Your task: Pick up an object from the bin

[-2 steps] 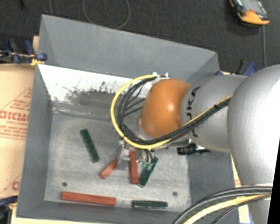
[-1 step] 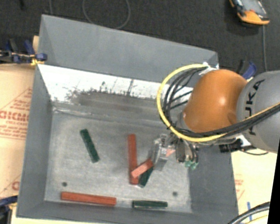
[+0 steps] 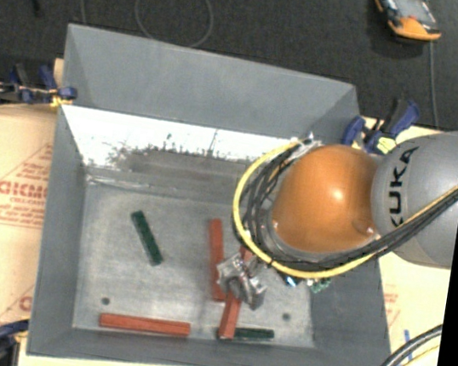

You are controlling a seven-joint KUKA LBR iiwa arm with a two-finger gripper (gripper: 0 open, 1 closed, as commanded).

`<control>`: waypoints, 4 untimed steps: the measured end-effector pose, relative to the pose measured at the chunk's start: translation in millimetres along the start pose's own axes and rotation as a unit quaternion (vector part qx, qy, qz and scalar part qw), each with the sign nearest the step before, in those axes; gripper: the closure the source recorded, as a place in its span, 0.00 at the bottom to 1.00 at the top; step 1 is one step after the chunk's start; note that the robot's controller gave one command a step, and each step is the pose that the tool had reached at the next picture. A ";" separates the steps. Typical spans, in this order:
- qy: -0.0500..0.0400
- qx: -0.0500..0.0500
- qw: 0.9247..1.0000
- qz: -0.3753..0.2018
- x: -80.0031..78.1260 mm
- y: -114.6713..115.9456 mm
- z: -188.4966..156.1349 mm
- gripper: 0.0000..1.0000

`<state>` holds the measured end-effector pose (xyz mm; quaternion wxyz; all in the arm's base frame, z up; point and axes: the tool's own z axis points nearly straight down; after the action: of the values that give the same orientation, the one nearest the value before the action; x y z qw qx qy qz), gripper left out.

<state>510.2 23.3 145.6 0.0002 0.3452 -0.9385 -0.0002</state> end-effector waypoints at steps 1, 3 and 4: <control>-0.009 0.005 1.000 -0.010 16.1 32.4 27.4 1.00; -0.003 0.004 0.993 -0.122 27.9 -16.6 -47.1 1.00; -0.001 0.000 0.993 -0.121 28.1 -14.5 -42.8 0.00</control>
Offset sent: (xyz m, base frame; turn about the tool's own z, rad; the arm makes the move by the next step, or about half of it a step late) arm -0.0379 0.0132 -0.0293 -0.0191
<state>498.2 -5.9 188.4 -0.0011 0.4563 -0.8898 -0.0004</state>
